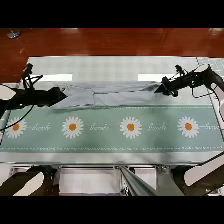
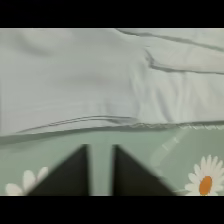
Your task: Fold the shirts.
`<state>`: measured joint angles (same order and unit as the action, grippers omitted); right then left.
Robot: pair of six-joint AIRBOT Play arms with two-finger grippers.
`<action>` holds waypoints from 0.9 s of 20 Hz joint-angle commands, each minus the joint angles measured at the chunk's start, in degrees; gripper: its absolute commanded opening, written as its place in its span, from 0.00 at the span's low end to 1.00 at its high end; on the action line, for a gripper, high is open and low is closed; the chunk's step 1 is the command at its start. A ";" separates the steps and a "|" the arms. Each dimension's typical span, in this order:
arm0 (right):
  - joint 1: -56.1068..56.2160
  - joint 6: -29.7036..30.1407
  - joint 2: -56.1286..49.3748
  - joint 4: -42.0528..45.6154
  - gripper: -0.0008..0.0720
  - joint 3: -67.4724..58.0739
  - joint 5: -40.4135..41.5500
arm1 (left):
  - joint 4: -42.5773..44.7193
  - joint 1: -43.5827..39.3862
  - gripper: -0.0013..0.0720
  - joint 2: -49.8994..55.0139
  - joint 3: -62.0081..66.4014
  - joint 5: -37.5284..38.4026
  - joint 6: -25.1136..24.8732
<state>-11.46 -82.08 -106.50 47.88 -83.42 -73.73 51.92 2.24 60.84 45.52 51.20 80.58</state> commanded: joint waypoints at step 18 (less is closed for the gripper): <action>1.46 -6.67 66.07 13.75 0.06 32.83 -1.03 | -4.57 -47.54 0.04 44.98 41.81 -5.64 11.43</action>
<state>-10.07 -87.55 -43.79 61.45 -51.92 -74.11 47.18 -38.65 97.54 79.00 43.55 85.89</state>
